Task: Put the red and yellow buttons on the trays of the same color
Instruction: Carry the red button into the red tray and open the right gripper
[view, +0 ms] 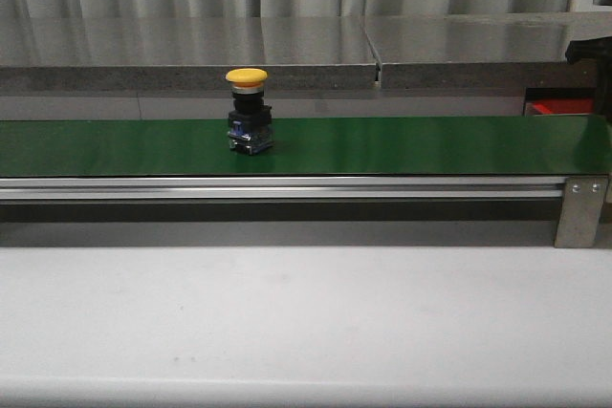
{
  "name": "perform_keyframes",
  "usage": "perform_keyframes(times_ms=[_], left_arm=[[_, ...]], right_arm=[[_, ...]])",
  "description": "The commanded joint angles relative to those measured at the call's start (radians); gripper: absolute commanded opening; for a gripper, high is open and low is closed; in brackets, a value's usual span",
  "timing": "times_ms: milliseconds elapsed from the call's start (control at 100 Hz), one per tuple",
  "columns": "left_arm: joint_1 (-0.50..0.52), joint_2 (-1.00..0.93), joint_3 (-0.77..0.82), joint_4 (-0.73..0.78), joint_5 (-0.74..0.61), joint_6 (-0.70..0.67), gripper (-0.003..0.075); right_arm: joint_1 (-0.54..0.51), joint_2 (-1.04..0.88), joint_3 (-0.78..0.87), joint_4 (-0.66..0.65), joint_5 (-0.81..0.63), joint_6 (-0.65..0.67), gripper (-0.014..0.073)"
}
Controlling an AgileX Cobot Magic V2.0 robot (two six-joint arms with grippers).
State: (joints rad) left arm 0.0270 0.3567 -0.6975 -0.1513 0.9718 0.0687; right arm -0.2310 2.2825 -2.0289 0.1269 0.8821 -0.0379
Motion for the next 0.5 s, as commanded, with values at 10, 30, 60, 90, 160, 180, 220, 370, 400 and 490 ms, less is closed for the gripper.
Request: perform_keyframes(times_ms=[10, 30, 60, 90, 160, 180, 220, 370, 400, 490], left_arm=[[-0.006, 0.01, -0.025, -0.01, -0.068, -0.003, -0.002], [-0.006, 0.01, -0.025, -0.01, -0.068, -0.003, -0.002], [-0.006, 0.01, -0.025, -0.01, -0.068, -0.003, -0.002], [-0.006, 0.01, -0.025, -0.01, -0.068, -0.003, -0.002], [-0.006, 0.01, -0.025, -0.01, -0.068, -0.003, -0.002], [-0.006, 0.01, -0.025, -0.01, -0.068, -0.003, -0.002], [-0.006, 0.01, -0.025, -0.01, -0.068, -0.003, -0.002], [-0.006, 0.01, -0.025, -0.01, -0.068, -0.003, -0.002], [-0.006, 0.01, -0.025, -0.01, -0.068, -0.003, -0.002], [-0.006, 0.01, -0.025, -0.01, -0.068, -0.003, -0.002]], right_arm=[[-0.003, -0.068, -0.036, 0.0, -0.045, -0.011, 0.0197], [-0.003, -0.068, -0.036, 0.0, -0.045, -0.011, 0.022], [-0.003, -0.068, -0.036, 0.0, -0.044, -0.011, 0.0273], [-0.003, -0.068, -0.036, 0.0, -0.044, -0.011, 0.0325], [-0.003, -0.068, -0.036, 0.0, -0.045, -0.011, 0.046], [-0.003, -0.068, -0.036, 0.0, -0.046, -0.011, 0.0492], [-0.003, -0.068, -0.036, 0.0, -0.047, -0.011, 0.0529], [-0.003, -0.075, -0.036, -0.002, -0.049, -0.011, 0.0542], [-0.003, -0.08, -0.036, -0.005, -0.048, -0.011, 0.0542], [-0.003, -0.104, -0.036, -0.013, -0.044, -0.011, 0.0542]])
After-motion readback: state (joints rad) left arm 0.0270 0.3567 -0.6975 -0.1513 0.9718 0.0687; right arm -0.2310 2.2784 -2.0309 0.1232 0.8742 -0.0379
